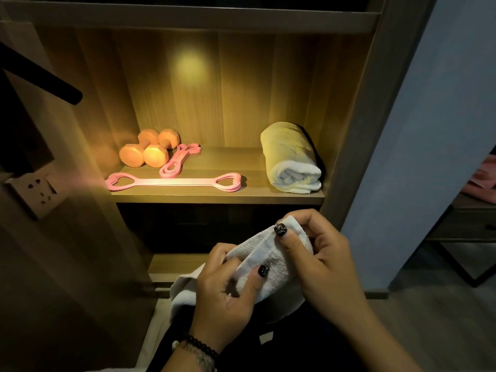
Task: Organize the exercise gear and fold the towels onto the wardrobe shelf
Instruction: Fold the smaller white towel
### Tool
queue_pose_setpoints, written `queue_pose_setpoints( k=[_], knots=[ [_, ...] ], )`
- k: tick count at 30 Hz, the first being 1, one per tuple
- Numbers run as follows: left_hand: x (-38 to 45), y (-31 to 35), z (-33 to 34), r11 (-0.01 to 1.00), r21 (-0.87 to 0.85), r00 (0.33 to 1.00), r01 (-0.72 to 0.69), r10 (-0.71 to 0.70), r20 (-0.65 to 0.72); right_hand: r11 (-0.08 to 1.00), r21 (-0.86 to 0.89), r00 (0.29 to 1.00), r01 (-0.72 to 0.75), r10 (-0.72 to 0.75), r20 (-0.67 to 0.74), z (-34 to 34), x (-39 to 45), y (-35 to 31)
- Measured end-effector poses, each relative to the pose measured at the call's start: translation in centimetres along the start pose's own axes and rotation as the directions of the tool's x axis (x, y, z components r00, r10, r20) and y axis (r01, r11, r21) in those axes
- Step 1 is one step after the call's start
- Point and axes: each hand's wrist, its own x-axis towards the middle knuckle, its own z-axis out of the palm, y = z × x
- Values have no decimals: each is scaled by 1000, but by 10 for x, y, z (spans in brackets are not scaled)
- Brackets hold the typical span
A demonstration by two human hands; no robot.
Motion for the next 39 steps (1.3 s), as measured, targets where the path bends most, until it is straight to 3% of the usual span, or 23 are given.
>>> queue_pose_setpoints(
  k=[4,9,18,20,22,24,28,31,34,36,39],
  knots=[
    [-2,-10,6,999,37,993,-33,36,-109,999,-8,999,37,-37,-20,5,-3,-4],
    [4,-39,4,992,117,990,-38,54,-134,995,-31,988,92,-95,-120,-3,7,-9],
    [27,-83,-13,977,207,998,51,-45,-34,986,-97,908,134,-161,-386,-17,25,-30],
    [35,-71,-16,980,138,987,144,-133,-86,986,-93,887,138,-165,-431,-22,28,-40],
    [47,-54,-19,952,-60,934,301,-307,-184,990,-101,897,100,-134,-421,-23,29,-46],
    [59,-38,-26,908,-224,879,356,-406,-250,993,-112,907,35,-79,-414,-24,29,-44],
    [76,-4,-54,969,-185,960,164,-200,-198,988,-142,823,-64,-29,-567,-46,32,-34],
    [93,28,-76,985,-173,995,6,-23,-98,992,-128,750,-5,-81,-656,-60,39,-35],
    [107,51,-80,985,-117,992,-125,121,-43,951,-290,780,105,-260,-569,-62,49,-41],
    [105,54,-73,983,-73,986,-167,166,-19,902,-407,873,147,-311,-375,-56,52,-41],
    [89,50,-63,984,-79,987,-158,161,25,845,-504,965,181,-252,-76,-41,46,-35]
  ],
)
